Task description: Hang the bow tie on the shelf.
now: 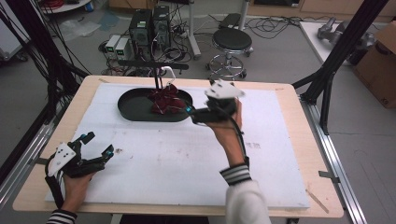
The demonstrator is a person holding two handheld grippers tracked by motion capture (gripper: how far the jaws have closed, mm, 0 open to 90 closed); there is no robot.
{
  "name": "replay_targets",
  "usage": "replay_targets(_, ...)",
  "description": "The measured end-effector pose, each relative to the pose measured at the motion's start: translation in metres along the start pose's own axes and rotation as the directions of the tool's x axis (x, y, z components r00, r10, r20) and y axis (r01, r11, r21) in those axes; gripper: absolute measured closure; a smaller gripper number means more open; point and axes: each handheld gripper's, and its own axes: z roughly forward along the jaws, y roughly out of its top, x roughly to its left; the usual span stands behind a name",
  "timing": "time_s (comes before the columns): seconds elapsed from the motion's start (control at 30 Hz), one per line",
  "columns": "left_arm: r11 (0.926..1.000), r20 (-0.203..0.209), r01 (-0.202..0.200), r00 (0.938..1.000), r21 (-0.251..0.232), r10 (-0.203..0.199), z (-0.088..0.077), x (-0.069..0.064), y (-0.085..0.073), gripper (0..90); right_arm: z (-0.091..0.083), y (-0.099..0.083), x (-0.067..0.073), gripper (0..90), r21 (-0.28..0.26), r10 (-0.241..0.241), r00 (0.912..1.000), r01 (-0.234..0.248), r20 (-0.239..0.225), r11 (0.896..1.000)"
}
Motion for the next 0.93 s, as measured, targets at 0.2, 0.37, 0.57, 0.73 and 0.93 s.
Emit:
replay_targets(0.2, 1.0000, -0.003, -0.002, 1.0000, 0.004, 0.002, 0.000, 0.000, 0.000, 10.8, -0.077, -0.054, -0.004, 0.4, -0.055, 0.049, 0.9972, -0.046, 0.056, 0.997)
replay_targets(0.37, 1.0000, -0.007, -0.004, 1.0000, -0.006, 0.004, -0.001, -0.001, 0.000, 10.8, -0.110, -0.118, -0.003, 0.5, -0.113, 0.160, 0.9811, -0.148, 0.108, 0.983)
replay_targets(0.57, 0.9998, -0.014, -0.004, 0.9999, -0.019, 0.004, -0.002, -0.001, -0.001, 10.8, -0.110, -0.171, 0.007, 0.5, -0.177, 0.183, 0.9690, -0.153, 0.167, 0.972)
replay_targets(0.73, 0.9998, -0.014, -0.006, 0.9999, -0.017, 0.006, -0.002, -0.001, -0.001, 10.8, -0.107, -0.183, 0.006, 0.5, -0.163, 0.208, 0.9668, -0.183, 0.148, 0.969)
replay_targets(0.93, 0.9999, -0.014, -0.003, 0.9999, -0.011, 0.003, -0.001, -0.001, 0.000, 10.8, -0.104, -0.190, 0.010, 0.5, -0.147, 0.189, 0.9677, -0.165, 0.167, 0.975)
